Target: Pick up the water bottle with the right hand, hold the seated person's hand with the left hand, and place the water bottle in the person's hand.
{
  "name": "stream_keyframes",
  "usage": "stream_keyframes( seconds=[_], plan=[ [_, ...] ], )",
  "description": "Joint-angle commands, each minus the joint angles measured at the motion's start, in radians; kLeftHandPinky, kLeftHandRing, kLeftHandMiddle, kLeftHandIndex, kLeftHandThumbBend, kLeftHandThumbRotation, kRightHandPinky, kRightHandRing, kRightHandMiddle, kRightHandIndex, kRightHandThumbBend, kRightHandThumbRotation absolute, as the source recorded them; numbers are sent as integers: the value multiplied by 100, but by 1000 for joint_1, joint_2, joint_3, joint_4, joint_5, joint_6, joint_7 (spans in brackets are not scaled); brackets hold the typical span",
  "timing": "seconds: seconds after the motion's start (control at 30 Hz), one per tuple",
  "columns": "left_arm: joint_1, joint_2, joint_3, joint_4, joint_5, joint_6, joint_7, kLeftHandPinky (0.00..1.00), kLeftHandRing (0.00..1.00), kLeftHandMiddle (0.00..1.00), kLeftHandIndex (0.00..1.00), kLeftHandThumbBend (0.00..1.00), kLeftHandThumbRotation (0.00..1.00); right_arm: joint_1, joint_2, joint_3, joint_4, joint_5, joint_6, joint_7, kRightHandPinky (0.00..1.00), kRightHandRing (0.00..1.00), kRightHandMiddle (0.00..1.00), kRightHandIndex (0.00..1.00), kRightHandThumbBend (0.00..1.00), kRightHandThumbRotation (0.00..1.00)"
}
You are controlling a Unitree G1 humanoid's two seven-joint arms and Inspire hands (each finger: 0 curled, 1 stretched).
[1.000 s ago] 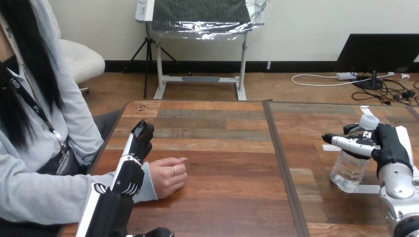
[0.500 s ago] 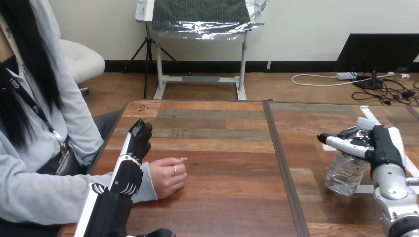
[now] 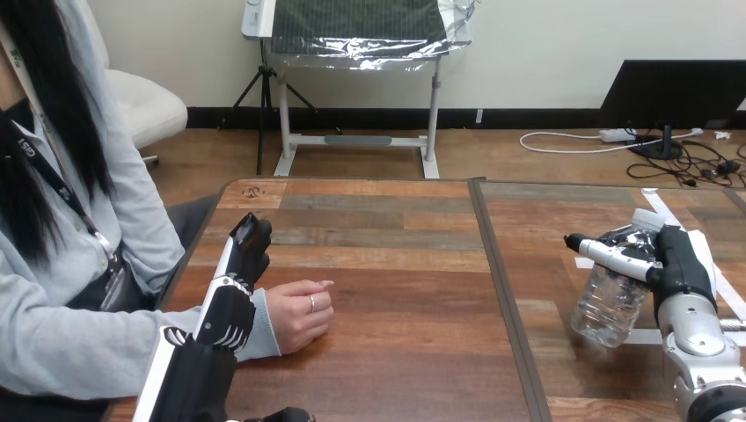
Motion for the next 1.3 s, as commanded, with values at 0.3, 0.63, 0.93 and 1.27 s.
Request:
stream_keyframes(
  seconds=[0.3,0.63,0.93,1.27],
  plan=[
    [-54,-11,-4,-12,7,-22,-1,100,100,100,100,100,66,-78,-9,-51,-65,91,-66,91,8,12,21,22,55,0],
    [-60,-21,13,-13,50,-1,15,100,100,100,100,100,68,-79,-11,-67,-116,145,-106,193,4,8,16,18,52,0],
    [-54,-28,47,-39,122,41,58,100,100,100,100,100,68,-72,-12,-53,-189,161,-129,241,3,7,14,16,53,0],
    [-47,-39,108,-63,251,82,146,100,100,100,100,100,63,-67,0,-57,-271,217,-116,330,1,5,10,13,48,0]
  ],
)
